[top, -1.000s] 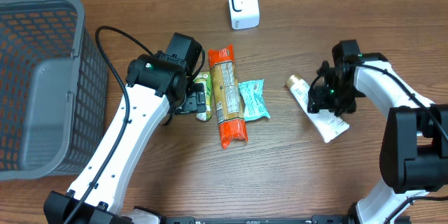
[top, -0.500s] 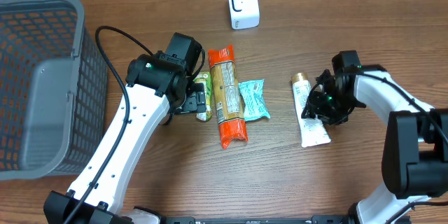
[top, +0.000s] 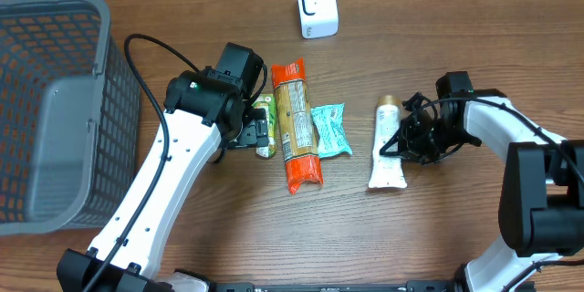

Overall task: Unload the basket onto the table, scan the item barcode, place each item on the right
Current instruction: 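Rotate the tube upright with the right gripper, cap toward the back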

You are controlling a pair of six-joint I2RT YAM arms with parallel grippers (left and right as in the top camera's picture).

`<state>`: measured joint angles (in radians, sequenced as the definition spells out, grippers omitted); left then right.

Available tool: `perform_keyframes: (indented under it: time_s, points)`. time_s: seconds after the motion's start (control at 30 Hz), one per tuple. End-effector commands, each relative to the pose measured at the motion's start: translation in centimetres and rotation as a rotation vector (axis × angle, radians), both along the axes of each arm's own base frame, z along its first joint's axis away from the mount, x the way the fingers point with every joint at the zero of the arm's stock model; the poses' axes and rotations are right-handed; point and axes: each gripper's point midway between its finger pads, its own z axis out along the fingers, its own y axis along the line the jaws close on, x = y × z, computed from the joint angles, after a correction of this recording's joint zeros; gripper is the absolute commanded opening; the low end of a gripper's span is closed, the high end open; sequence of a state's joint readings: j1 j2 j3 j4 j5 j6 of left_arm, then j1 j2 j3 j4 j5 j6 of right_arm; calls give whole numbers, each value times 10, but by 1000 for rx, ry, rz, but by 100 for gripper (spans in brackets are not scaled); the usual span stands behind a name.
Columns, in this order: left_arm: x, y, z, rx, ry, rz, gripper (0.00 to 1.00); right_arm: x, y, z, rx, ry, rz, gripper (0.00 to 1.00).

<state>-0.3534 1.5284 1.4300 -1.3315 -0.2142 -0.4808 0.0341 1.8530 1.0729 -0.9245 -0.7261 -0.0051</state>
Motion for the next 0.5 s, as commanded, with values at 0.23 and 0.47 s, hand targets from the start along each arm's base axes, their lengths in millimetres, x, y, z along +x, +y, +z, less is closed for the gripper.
perform_keyframes:
  time_s: [0.23,0.47]
  points:
    - [1,2,-1,11,-2,22,100,3,32,163,288,-430,209,4]
    - [1,2,-1,11,-2,22,100,-12,45,192,361,-495,241,4]
